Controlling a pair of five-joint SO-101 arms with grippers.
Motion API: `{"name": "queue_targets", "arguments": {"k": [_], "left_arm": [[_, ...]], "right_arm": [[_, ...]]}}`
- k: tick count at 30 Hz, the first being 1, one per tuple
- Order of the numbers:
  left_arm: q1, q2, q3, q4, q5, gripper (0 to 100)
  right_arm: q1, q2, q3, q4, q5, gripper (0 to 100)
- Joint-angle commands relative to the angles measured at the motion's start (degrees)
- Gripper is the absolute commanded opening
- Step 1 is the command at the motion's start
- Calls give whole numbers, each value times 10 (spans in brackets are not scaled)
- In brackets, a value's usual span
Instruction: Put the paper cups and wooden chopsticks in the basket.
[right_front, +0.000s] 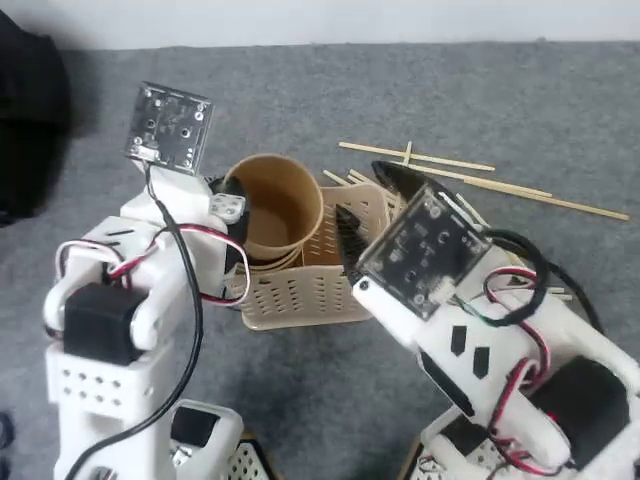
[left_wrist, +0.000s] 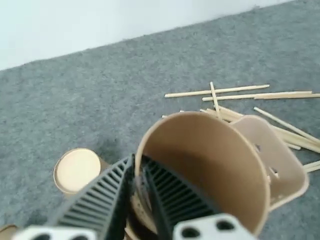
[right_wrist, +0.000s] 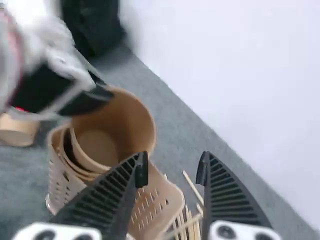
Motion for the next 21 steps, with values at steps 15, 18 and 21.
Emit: {"name": "queue_targets", "arguments": {"k": [15,18,21], "left_arm": [[-46,-11,58,-55,-25,12],[-47,-11,82,-70,-27,12],[-47,-11,115,-84,-57,28]], "right_arm": [[-65,108,47,-154,5,181],[-64,109,84,-182,6,182],[-63,109,120,-204,6,183]]}}
